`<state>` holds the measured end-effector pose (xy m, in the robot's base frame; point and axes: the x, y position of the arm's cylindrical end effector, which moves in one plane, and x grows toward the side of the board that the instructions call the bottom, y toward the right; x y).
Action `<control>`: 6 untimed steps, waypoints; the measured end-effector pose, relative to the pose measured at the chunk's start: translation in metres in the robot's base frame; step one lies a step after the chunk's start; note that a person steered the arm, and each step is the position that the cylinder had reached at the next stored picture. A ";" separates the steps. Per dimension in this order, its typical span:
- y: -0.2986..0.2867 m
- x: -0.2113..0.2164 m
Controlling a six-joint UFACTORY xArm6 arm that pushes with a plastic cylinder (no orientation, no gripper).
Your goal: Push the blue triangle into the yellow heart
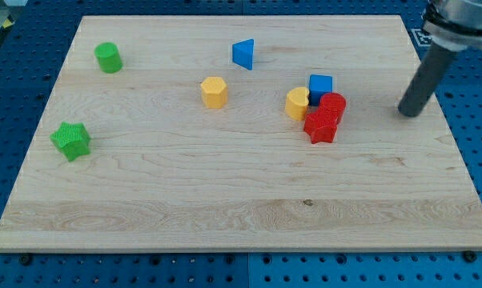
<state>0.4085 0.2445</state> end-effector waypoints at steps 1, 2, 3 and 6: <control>-0.020 -0.040; -0.041 -0.077; -0.098 -0.099; -0.252 -0.144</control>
<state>0.2643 -0.0077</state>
